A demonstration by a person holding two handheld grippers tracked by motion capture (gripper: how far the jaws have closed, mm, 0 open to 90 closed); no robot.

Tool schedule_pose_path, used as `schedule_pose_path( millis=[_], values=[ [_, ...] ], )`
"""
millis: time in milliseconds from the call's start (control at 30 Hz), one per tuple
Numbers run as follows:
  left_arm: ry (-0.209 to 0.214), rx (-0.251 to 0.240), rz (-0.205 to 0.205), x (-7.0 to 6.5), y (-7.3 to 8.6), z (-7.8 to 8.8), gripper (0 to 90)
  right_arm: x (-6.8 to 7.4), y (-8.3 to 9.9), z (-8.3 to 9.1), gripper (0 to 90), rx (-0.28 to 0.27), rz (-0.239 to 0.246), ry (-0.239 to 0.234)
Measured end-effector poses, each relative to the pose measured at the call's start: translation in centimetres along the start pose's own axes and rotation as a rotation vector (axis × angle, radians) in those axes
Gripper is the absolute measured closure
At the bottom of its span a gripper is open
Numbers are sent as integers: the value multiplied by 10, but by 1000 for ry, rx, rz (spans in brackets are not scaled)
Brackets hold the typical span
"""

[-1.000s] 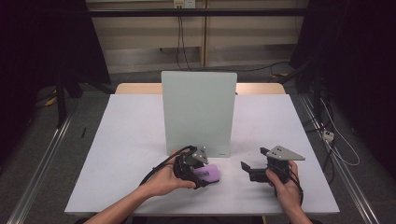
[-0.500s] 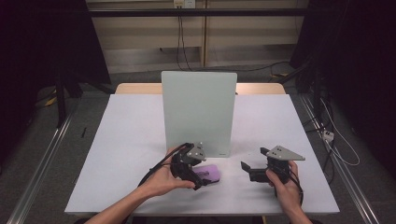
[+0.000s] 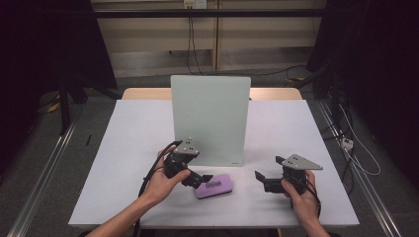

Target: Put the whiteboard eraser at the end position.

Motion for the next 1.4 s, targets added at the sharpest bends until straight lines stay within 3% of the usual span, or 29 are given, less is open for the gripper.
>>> schedule_pose_path(
  millis=[133, 200, 433, 533, 633, 767, 933, 1033, 1133, 1300, 1400],
  values=[
    [-83, -15, 21, 11, 5, 10, 65, 0, 0, 0, 51, 0, 0, 3],
    [-88, -42, 37, 15, 7, 14, 64, 0, 1, 0, 51, 1, 1, 3],
    [-217, -116, 74, 38, 15, 36, 68, 0, 1, 2, 51, 1, -3, 6],
    [-196, -156, 113, 40, 18, 46, 68, -1, 2, 2, 51, 1, 0, 9],
    [-222, -162, 96, 44, 24, 56, 63, -1, 3, 3, 51, 3, -5, 12],
    [-250, -157, 111, 50, 36, 65, 63, -2, 4, 5, 51, 4, -6, 17],
    [-270, -168, 156, 55, 51, 77, 63, -2, 5, 5, 51, 6, -10, 22],
    [-297, -168, 159, 58, 61, 87, 63, -3, 5, 6, 51, 8, -9, 24],
    [-322, -187, 188, 62, 71, 94, 61, -3, 6, 6, 51, 9, -11, 26],
    [-321, -216, 248, 66, 85, 96, 61, -3, 6, 5, 51, 13, -5, 25],
    [-332, -221, 246, 66, 87, 99, 61, -3, 6, 6, 51, 11, -7, 25]
  ],
)
Point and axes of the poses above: each handheld gripper's, and its own axes: z roughly backward along the jaws, y roughly out of its underside, x roughly to its left, the point moved 10 cm from there along -z, roughly forward along the jaws, and after that the axes turned 2 degrees about y, right-handed, at the moved point
